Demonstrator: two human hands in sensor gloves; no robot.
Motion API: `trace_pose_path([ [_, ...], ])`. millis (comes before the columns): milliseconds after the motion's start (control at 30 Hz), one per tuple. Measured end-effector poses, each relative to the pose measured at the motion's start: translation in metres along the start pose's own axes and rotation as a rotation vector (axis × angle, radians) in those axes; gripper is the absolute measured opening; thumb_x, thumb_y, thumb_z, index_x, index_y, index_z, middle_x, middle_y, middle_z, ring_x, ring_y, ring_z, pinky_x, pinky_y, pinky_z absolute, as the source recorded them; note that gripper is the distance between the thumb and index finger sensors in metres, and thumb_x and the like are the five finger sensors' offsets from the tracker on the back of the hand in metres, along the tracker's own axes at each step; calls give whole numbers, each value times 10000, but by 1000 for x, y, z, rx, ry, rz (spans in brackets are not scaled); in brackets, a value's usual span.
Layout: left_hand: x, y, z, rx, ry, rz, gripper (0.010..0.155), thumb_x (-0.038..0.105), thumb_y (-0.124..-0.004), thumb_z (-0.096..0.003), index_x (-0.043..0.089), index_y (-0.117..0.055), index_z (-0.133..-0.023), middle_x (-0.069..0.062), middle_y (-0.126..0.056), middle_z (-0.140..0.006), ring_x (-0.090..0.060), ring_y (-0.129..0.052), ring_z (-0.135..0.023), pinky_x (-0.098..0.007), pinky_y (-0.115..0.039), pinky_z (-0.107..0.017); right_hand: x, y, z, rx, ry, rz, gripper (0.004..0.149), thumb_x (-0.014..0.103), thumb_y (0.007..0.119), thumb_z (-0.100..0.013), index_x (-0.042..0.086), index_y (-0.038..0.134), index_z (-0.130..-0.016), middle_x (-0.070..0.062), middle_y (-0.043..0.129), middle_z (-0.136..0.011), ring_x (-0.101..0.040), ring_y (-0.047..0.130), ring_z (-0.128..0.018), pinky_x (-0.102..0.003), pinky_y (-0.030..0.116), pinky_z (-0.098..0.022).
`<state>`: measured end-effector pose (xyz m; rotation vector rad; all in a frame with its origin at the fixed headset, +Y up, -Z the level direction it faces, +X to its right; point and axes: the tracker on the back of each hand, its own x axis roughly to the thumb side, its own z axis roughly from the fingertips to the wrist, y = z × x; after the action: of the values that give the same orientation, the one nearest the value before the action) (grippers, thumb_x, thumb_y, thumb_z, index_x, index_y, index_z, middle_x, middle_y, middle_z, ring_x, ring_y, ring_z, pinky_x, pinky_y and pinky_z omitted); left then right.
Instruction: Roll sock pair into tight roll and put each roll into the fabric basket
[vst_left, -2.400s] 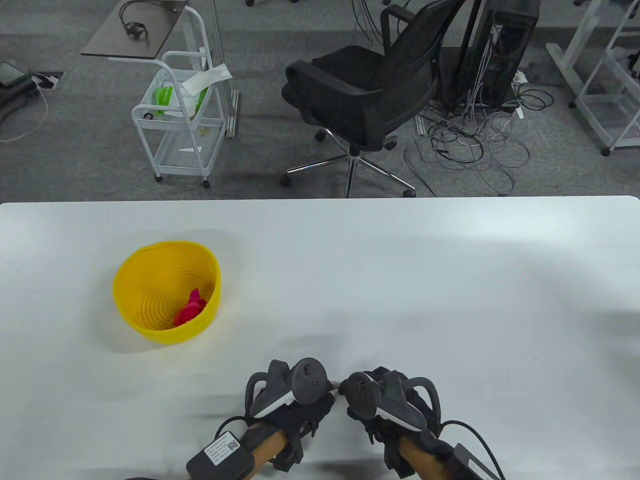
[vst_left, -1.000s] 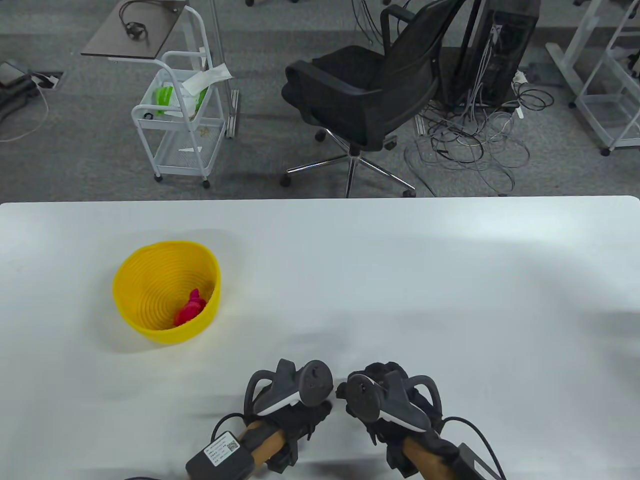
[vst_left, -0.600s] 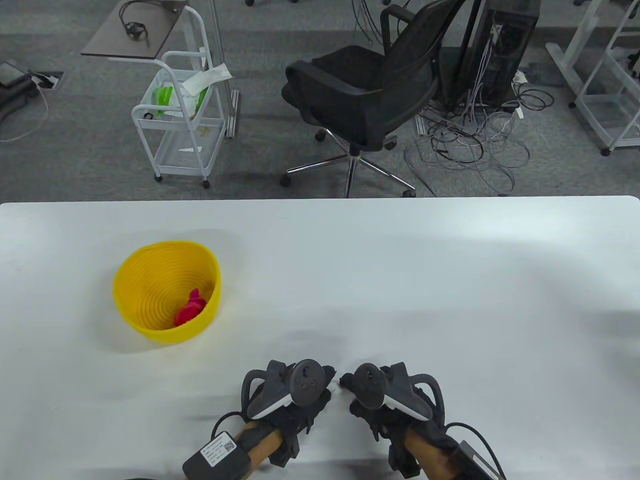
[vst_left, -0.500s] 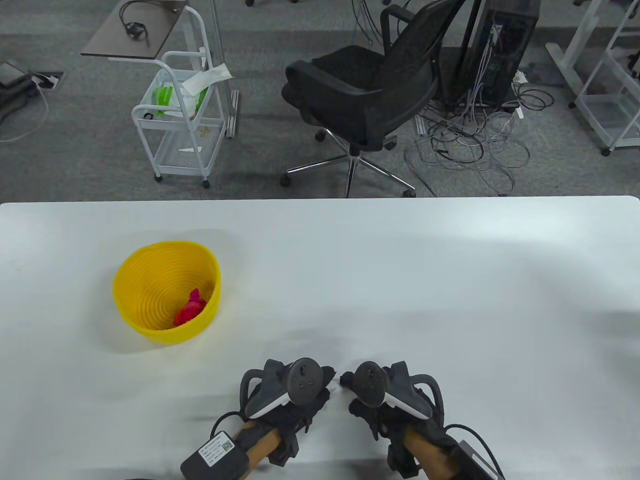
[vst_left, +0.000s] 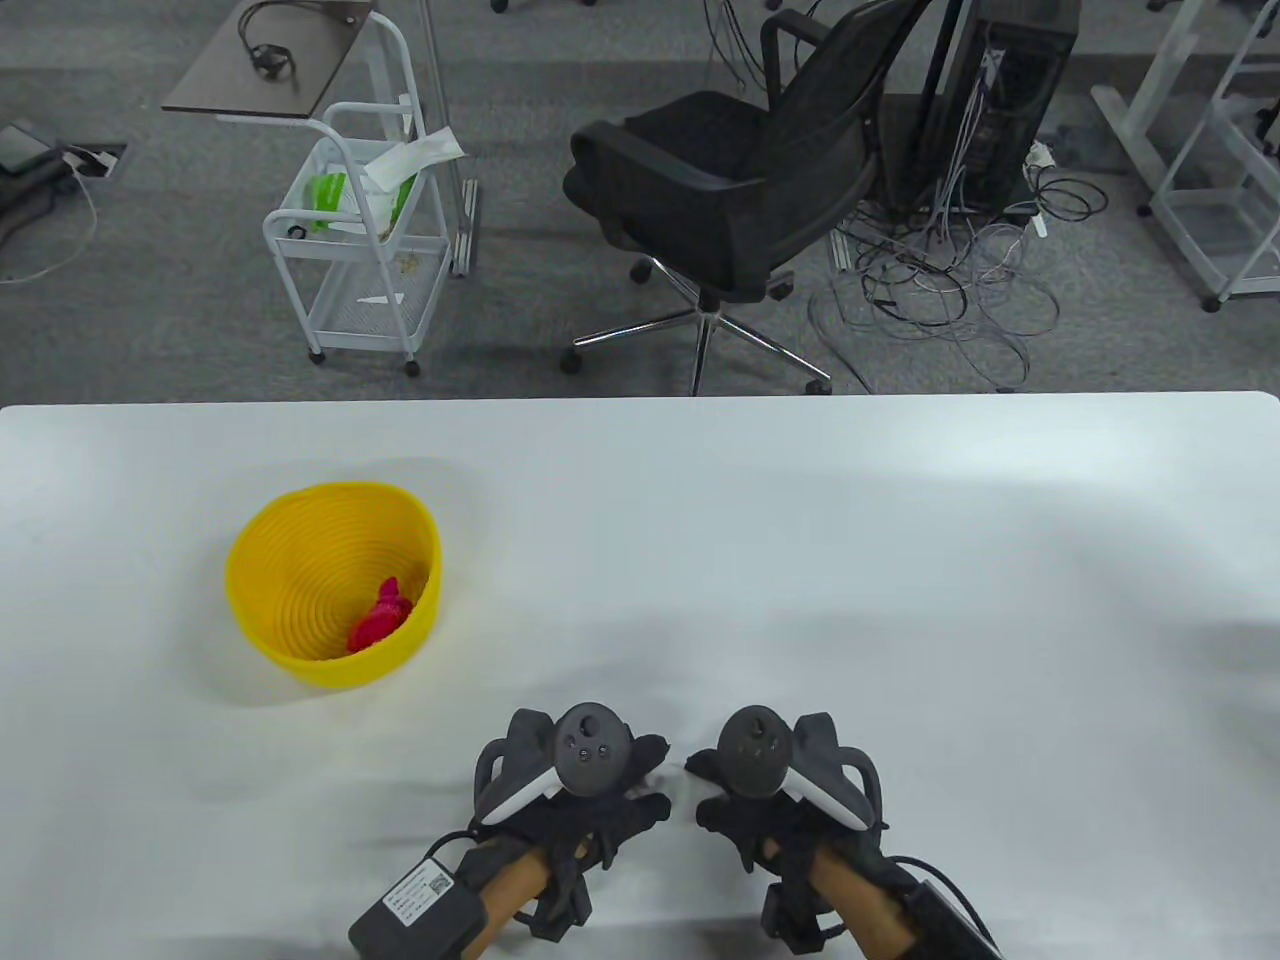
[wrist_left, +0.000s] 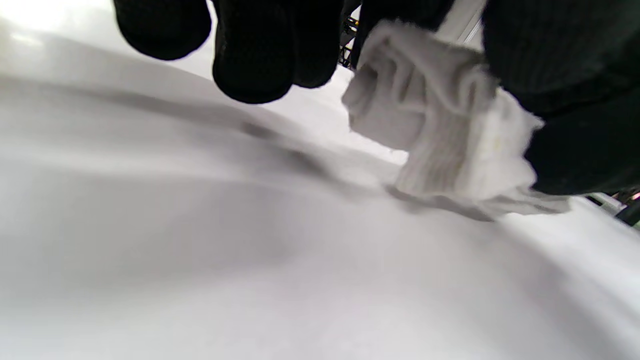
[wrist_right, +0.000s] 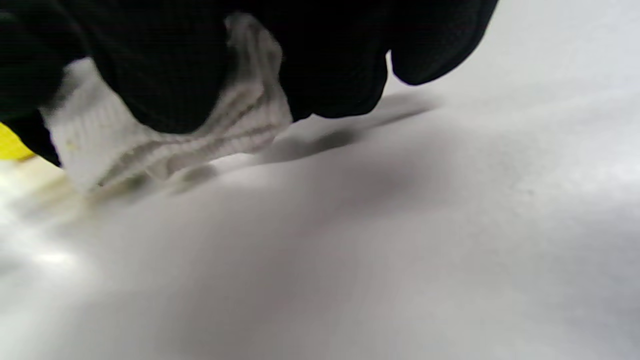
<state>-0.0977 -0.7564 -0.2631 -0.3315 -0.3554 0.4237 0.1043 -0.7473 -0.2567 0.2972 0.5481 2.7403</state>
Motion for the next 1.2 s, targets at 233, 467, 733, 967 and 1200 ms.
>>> trace_pose_path([
  [233,-17,11,0,-126,-120,408,668,637,-759,-341,403,-663,-959,-53,-797,-996,-273,-950,-703,-490,-745,-517,-5,-17,8,82,-108,-303,584,425,888,-377,269,747,-921,-17,898,-881,-215,900,-763,-543,689,-655],
  [467,-21,13,-2,-130,-40,536,585,527,-806,-369,315,-749,-911,-57,-965,-776,-201,-1035,-484,-444,-821,-413,-8,-15,9,60,-111,-346,573,454,849,-393,307,726,-934,6,862,-925,-207,874,-818,-534,685,-662],
  [733,-39,12,-4,-102,89,696,584,531,-804,-368,237,-802,-872,-72,-1019,-676,-194,-1051,-384,-438,-838,-364,5,-29,27,-232,-173,-68,481,515,798,-389,437,787,-864,115,818,-978,-165,821,-912,-519,668,-696],
  [967,-39,10,-3,-136,105,725,584,532,-802,-370,222,-813,-864,-75,-1030,-655,-191,-1056,-366,-436,-845,-350,11,-26,29,-267,-168,18,484,476,857,-372,402,813,-848,106,876,-920,-160,870,-864,-519,684,-684],
  [1200,-33,8,-2,-143,92,679,584,530,-803,-371,230,-804,-872,-79,-1016,-669,-195,-1048,-389,-438,-836,-371,11,-25,28,-285,-132,23,406,468,842,-384,367,886,-775,105,949,-826,-154,929,-787,-515,709,-658],
])
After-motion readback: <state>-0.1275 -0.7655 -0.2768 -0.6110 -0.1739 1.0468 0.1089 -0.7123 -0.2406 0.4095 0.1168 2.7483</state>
